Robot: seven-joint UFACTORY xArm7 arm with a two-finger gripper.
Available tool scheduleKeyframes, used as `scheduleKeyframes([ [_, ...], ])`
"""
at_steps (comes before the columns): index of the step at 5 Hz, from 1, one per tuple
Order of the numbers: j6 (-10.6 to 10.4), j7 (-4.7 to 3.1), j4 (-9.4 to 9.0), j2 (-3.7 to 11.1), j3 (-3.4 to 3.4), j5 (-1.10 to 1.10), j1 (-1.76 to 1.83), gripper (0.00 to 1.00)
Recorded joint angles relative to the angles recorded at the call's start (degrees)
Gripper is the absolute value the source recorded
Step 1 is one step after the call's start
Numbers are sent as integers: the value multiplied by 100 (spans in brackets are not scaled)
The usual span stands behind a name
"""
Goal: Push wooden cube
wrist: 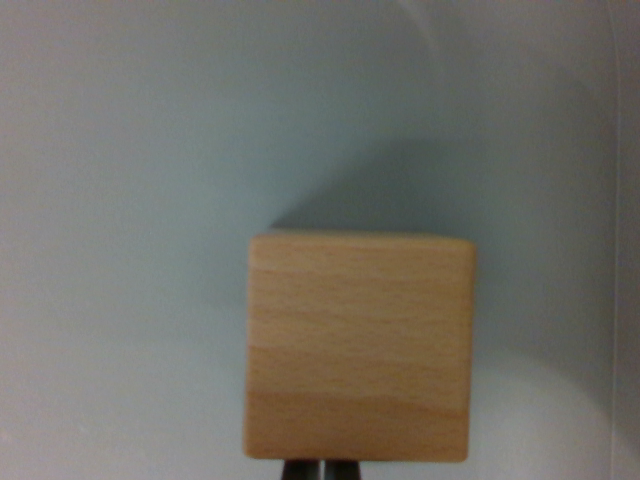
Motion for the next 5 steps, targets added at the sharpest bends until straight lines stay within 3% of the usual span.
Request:
scheduleKeyframes([
  [1, 64, 17, 174, 111, 15, 13, 7, 100],
  [2, 64, 17, 174, 111, 15, 13, 7, 100],
  [3, 117, 32, 319, 204, 27, 25, 13, 100],
  [5, 157, 43, 427, 272, 36, 33, 18, 100],
])
